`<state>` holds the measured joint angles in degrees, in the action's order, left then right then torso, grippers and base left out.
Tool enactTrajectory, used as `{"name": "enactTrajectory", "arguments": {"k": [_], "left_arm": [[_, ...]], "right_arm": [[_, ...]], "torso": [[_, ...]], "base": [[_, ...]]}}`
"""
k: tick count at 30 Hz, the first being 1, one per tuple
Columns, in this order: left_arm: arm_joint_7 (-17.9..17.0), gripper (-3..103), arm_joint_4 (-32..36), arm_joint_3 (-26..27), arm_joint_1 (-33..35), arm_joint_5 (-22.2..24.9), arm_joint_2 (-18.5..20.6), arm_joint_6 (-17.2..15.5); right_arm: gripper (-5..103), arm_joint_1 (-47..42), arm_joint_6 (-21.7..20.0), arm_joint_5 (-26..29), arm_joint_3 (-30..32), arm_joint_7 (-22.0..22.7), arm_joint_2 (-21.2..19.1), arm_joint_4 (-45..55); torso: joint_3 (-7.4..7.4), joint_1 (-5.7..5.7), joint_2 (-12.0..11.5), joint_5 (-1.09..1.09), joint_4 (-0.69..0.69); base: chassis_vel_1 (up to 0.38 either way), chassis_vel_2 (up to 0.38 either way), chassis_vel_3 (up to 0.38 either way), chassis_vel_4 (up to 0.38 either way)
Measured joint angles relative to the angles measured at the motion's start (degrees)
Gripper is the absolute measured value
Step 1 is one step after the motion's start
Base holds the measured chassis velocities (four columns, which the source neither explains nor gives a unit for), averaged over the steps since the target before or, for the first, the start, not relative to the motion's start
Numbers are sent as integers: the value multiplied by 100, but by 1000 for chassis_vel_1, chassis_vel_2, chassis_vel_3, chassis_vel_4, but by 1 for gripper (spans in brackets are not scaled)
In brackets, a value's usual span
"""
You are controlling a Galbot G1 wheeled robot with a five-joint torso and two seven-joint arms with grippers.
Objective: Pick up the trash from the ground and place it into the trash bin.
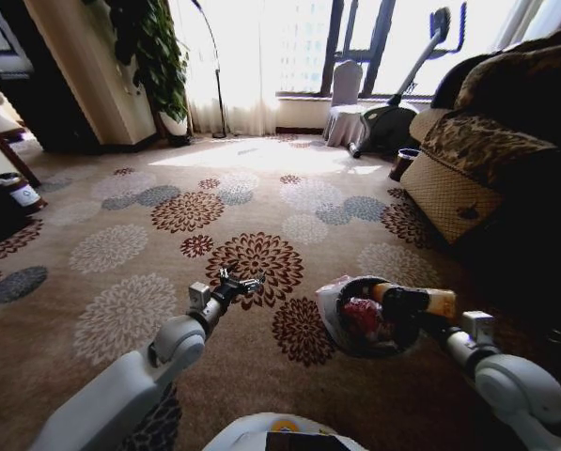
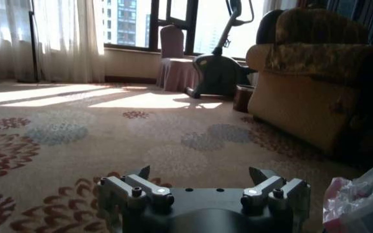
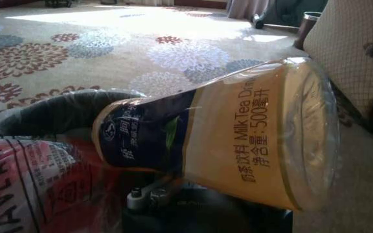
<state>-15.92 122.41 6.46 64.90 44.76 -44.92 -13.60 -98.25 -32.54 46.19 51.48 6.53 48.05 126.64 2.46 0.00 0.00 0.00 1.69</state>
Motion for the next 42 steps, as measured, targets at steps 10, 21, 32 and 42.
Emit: {"name": "enactTrajectory", "arguments": {"k": [10,21,32,42], "left_arm": [[8,100,2,-12,65,-69,-28,-2],[42,100,-34,87,179,-152,-5,0],[365,100,-208,527,678,-483,-41,117],[613,100,-332,753,841,-593,-91,179]], "right_arm": [[1,-181,45,-83,206,-155,49,-23],[1,-242,130,-230,241,-290,225,-25],[1,-636,378,-489,666,-698,630,-62],[1,-856,480,-591,917,-991,721,-110]], "torso": [[0,0,0,2,-1],[1,0,0,3,1],[0,0,0,2,-2],[0,0,0,-1,2]], "base": [[105,-348,-108,319],[103,-311,-112,318],[100,-295,-99,293],[83,-196,-77,199]]}}
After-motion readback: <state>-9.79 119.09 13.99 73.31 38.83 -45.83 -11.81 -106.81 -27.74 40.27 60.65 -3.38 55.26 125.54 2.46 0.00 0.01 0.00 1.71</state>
